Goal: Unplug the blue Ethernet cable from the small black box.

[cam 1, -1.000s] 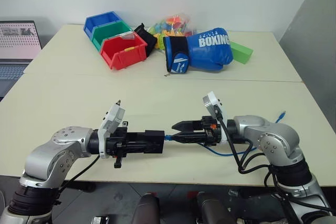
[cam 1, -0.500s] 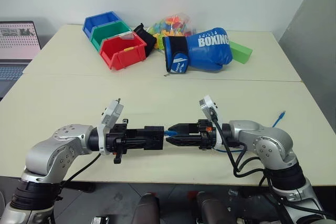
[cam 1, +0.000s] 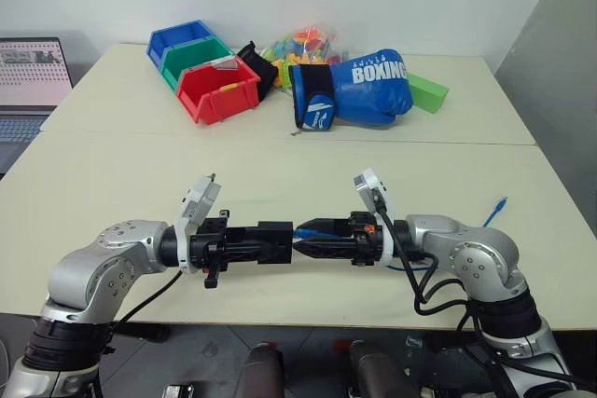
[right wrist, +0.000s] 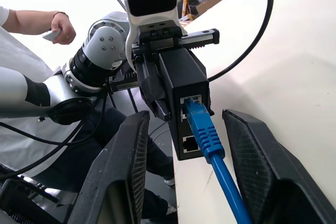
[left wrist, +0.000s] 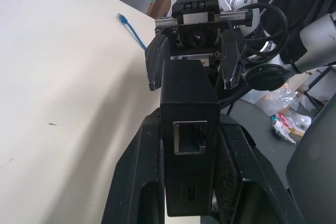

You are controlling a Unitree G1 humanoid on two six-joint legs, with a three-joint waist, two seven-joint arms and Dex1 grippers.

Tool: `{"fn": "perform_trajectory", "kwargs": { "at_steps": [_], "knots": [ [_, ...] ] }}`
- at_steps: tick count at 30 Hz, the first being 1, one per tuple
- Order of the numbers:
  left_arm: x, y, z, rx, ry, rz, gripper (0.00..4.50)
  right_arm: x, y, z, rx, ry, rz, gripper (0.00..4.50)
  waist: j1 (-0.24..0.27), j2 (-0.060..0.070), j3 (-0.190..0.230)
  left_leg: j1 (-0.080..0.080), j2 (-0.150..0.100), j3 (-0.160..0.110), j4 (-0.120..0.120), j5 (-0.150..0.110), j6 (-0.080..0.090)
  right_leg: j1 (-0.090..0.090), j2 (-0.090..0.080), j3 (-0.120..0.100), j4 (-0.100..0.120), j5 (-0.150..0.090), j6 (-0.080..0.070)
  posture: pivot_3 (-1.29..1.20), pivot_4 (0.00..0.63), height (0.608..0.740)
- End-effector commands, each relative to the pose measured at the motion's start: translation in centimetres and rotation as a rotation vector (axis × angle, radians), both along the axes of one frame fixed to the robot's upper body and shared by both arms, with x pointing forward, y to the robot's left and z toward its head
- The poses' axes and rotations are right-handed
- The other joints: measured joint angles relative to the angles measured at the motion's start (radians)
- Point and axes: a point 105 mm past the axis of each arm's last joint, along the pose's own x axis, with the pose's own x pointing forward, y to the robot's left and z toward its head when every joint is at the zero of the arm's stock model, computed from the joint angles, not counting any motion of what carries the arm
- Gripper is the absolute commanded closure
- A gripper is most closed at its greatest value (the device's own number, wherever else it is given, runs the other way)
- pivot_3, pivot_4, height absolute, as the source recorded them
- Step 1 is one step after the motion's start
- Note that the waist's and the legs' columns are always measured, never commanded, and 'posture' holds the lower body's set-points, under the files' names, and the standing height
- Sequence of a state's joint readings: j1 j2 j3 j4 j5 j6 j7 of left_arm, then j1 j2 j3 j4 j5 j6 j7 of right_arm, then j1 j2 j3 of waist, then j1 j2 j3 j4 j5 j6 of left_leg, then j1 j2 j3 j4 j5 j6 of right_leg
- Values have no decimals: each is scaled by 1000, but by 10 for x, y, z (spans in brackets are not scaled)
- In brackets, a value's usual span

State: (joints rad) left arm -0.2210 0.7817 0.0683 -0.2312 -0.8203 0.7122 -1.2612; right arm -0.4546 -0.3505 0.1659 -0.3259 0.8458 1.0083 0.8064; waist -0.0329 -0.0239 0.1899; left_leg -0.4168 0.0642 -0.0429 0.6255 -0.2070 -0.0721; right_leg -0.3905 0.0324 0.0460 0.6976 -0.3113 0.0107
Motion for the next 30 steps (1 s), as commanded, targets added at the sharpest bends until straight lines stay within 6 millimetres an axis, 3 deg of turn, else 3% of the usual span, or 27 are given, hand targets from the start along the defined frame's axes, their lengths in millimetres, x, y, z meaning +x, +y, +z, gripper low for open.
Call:
{"fn": "perform_trajectory", "kwargs": {
  "at_steps": [1, 12, 22, 30],
  "knots": [
    [0, -1, 10, -15, -46, -8, 3708, 0, -2, 10, 27, -28, 12, 2160, 0, 0, 0, 0, 0, 0, 0, 0, 0, 0, 0, 0, 0, 0, 0, 0, 150, 740],
    [-3, -3, 8, -1, -49, -23, 3708, -1, 0, 10, 24, -27, 21, 4429, 0, 0, 0, 0, 0, 0, 0, 0, 0, 0, 0, 0, 0, 0, 0, 0, 150, 740],
    [-8, -2, 3, 16, -40, -47, 3708, -3, -3, 11, 23, -6, 42, 4449, 0, 0, 0, 0, 0, 0, 0, 0, 0, 0, 0, 0, 0, 0, 0, 0, 150, 740],
    [1, 15, -1, 29, -38, 43, 3708, -1, -22, 4, -21, 45, 21, 4449, 0, 0, 0, 0, 0, 0, 0, 0, 0, 0, 0, 0, 0, 0, 0, 0, 150, 740]
  ]
}}
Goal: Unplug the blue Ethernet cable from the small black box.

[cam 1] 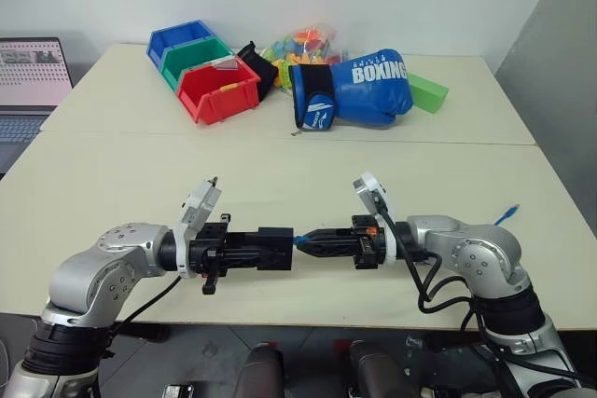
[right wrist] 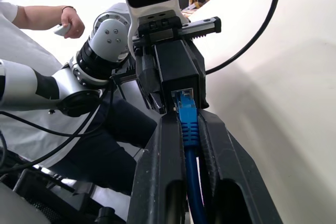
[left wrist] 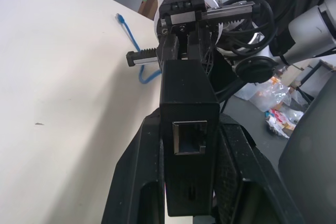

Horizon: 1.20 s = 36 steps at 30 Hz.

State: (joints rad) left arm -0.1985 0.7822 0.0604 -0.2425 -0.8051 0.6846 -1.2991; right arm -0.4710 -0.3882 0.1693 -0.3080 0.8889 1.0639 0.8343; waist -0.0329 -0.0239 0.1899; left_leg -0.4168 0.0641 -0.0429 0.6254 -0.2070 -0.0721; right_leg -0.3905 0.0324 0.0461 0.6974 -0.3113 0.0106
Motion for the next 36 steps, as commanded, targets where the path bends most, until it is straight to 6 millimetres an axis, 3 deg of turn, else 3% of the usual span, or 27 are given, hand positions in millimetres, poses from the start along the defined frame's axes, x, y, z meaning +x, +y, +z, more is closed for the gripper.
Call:
{"fn": "perform_trajectory", "kwargs": {
  "at_steps": [1, 10, 13, 15, 21, 23, 29, 31, 32, 36],
  "knots": [
    [8, 18, 2, 25, -30, 96, 3708, 4, -20, 6, 2, -7, -35, 4449, 0, 0, 0, 0, 0, 0, 0, 0, 0, 0, 0, 0, 0, 0, 0, 0, 150, 740],
    [8, 28, 1, 26, -14, 142, 3708, 6, -30, 4, -3, -15, -90, 4461, 0, 0, 0, 0, 0, 0, 0, 0, 0, 0, 0, 0, 0, 0, 0, 0, 150, 740],
    [9, 28, 1, 24, -17, 152, 3708, 16, -30, 6, 11, -52, -161, 4461, 0, 0, 0, 0, 0, 0, 0, 0, 0, 0, 0, 0, 0, 0, 0, 0, 150, 740],
    [12, 31, 0, 20, -18, 179, 3708, 37, -30, 6, -11, -117, -268, 4461, 0, 0, 0, 0, 0, 0, 0, 0, 0, 0, 0, 0, 0, 0, 0, 0, 150, 740],
    [24, 33, 0, 16, -46, 273, 3708, 140, -41, -4, -272, -454, -810, 4461, -9, 1, 0, 0, 0, 1, 0, 0, 0, -1, 0, 1, 0, 0, 1, 0, 150, 740],
    [27, 32, -1, 18, -62, 290, 3708, 164, -49, -12, -361, -496, -924, 4461, -9, 1, 0, -1, 0, 1, -1, 0, 0, -3, 0, 1, 1, 0, 0, 0, 150, 740],
    [36, 29, 1, 28, -121, 344, 3708, 195, -61, -46, -504, -400, -1031, 4461, -3, 0, 0, -4, 0, 3, -1, 0, 0, -5, -1, 3, 0, 3, -5, 0, 150, 740],
    [44, 30, 2, 24, -148, 397, 3708, 196, -62, -49, -478, -359, -1039, 3762, -3, 0, 0, -4, 0, 4, -1, 0, 0, -5, -1, 3, 0, 3, -5, 0, 150, 740],
    [47, 31, 3, 20, -155, 416, 3708, 196, -62, -49, -456, -343, -1039, 3695, -2, 0, 0, -4, 0, 4, -1, 0, 0, -5, -1, 3, 0, 3, -5, 0, 150, 740],
    [82, 51, 4, 35, -250, 668, 3708, 186, -57, -28, -348, -387, -978, 2801, 2, 0, 0, -3, 0, 3, -1, 0, 0, -4, -1, 2, 1, 3, -5, 0, 150, 740]
  ]
}}
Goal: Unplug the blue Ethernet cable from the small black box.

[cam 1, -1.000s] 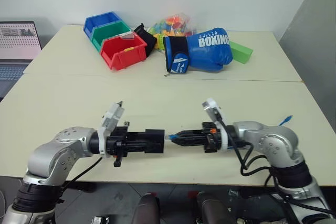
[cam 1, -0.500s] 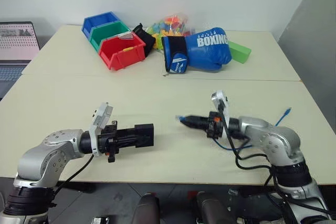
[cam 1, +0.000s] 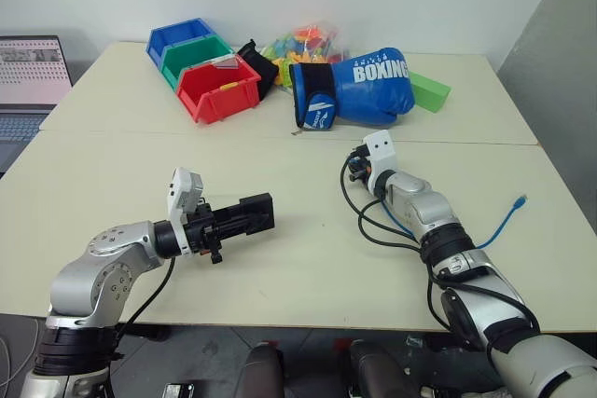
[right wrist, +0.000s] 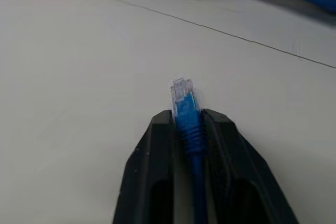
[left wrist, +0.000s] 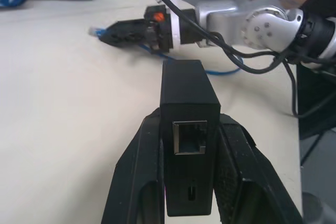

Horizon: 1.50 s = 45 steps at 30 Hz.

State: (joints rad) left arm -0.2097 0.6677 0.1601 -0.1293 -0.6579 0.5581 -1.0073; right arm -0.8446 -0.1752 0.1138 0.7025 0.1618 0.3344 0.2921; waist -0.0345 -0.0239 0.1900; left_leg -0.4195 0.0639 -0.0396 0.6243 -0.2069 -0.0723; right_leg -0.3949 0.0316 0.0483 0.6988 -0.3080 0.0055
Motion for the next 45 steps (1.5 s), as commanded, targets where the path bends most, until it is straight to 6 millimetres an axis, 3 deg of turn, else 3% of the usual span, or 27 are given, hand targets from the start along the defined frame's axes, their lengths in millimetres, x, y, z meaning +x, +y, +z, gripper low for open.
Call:
{"fn": "perform_trajectory", "kwargs": {
  "at_steps": [1, 3, 8, 14, 19, 21, 27, 32, 36, 39, 45],
  "knots": [
    [37, 25, 12, 18, -136, 267, 3708, -10, 5, 26, 74, -76, 89, 2680, 5, 0, 0, 0, 0, 0, 0, 0, 0, 0, 0, 0, 0, 0, 0, 0, 150, 740],
    [62, 47, 14, 60, -216, 471, 3708, -33, 15, 46, 42, -153, 238, 2239, 7, 0, 0, 0, 0, -1, 0, 0, 0, 0, 0, -1, 1, 0, 0, 0, 150, 740],
    [89, 72, 14, 111, -331, 707, 3708, -89, 43, 74, 36, -226, 557, 1017, 1, 1, 0, -4, 0, -1, 1, 0, 0, -3, 0, -1, 0, 0, 0, 0, 150, 740],
    [106, 86, -6, 156, -361, 859, 3708, -131, 66, 96, -23, -249, 776, 1017, 3, 0, 0, -4, 0, -1, 1, 0, 0, -3, 0, -2, 1, 0, 0, 0, 150, 740],
    [107, 88, -27, 119, -301, 872, 3708, -136, 70, 98, -35, -230, 805, 1017, 5, -1, 0, -5, -1, -2, 3, 0, 0, -2, 0, -3, 1, 1, 1, 0, 150, 740],
    [105, 88, -35, 86, -270, 864, 2996, -135, 69, 97, -47, -223, 803, 941, 5, -1, 0, -5, -1, -2, 3, 0, 0, -2, 0, -3, 1, 1, 1, 0, 150, 740],
    [92, 94, -42, 71, -243, 859, 1755, -135, 67, 93, -60, -206, 791, 941, 2, -1, 0, -5, 0, -2, 3, 0, 0, -2, 0, -3, 1, 1, 1, 0, 150, 740],
    [65, 103, -45, 147, -192, 874, 543, -138, 63, 83, -54, -186, 762, 941, 1, -1, 0, -5, 0, -2, 3, 0, 0, -2, 0, -3, 2, 1, 1, 0, 150, 740],
    [41, 96, -42, 248, -122, 770, 543, -140, 50, 75, -29, -156, 706, 941, 1, -1, 0, -4, 0, -2, 3, 0, 0, -2, -1, -3, 2, 1, 1, 0, 150, 740],
    [24, 91, -27, 285, -119, 679, 543, -141, 31, 68, -16, -127, 659, 941, 1, -1, 0, -4, 0, -2, 3, 0, 0, -2, -1, -3, 2, 0, 1, 0, 150, 740],
    [11, 99, 5, 338, -138, 605, 543, -141, -1, 69, 11, -92, 614, 941, 3, -1, 0, -1, -1, -2, 3, 0, 0, 1, -1, -3, 1, -2, 5, 0, 150, 740]
  ]
}}
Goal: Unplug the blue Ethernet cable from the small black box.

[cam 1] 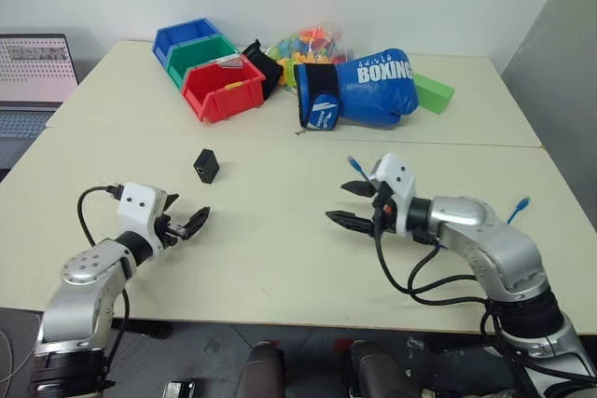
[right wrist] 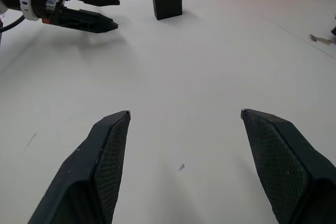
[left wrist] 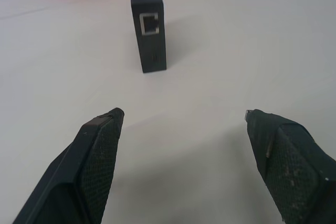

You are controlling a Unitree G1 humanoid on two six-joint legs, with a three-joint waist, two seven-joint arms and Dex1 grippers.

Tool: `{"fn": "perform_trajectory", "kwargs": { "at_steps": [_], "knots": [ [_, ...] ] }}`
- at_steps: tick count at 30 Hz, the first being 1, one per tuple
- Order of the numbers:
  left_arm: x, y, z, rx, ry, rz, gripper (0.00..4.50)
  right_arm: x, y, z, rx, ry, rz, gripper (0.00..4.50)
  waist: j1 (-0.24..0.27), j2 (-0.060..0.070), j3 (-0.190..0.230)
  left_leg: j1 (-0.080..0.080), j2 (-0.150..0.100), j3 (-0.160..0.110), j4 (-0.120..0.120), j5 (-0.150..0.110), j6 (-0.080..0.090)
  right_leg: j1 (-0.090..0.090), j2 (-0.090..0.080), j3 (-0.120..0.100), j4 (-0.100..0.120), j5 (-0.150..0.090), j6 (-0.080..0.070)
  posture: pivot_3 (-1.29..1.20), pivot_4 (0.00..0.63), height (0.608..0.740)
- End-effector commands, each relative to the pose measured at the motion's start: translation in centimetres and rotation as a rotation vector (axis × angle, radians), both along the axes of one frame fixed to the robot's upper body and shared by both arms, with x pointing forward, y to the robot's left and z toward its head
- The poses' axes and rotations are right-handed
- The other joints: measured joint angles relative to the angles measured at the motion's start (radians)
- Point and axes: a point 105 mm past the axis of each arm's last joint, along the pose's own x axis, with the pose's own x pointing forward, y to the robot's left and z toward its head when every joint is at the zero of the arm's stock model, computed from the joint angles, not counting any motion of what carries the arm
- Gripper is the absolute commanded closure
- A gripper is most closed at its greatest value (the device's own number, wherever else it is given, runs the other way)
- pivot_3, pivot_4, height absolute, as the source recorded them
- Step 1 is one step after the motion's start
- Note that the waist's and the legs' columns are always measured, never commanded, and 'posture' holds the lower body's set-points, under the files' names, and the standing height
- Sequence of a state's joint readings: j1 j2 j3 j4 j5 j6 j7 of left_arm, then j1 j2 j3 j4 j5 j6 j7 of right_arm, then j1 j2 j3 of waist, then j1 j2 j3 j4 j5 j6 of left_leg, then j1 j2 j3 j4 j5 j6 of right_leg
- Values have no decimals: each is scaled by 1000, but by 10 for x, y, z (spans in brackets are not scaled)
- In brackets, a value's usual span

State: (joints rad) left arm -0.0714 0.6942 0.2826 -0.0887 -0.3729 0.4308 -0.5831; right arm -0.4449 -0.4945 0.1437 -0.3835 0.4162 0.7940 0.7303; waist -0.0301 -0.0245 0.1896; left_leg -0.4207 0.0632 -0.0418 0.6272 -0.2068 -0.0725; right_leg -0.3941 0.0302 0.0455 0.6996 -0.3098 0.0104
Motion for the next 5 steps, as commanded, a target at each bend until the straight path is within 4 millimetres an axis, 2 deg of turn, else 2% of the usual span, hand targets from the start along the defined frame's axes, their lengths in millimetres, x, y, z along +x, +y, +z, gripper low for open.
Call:
{"fn": "perform_trajectory", "kwargs": {
  "at_steps": [1, 5],
  "knots": [
    [-8, 1, 34, 15, -44, -73, 543, -3, -19, 16, 23, -37, -11, 941, -2, 0, 0, 1, 0, 0, 0, 0, 0, 1, 0, 0, 0, 0, 0, 0, 150, 740],
    [-10, 0, 47, 1, -63, -105, 543, 1, -35, 17, 7, -38, -53, 941, -2, 0, 0, 2, 1, 1, -1, 0, 0, 1, 1, 1, -1, -1, 0, 0, 150, 740]
  ]
}}
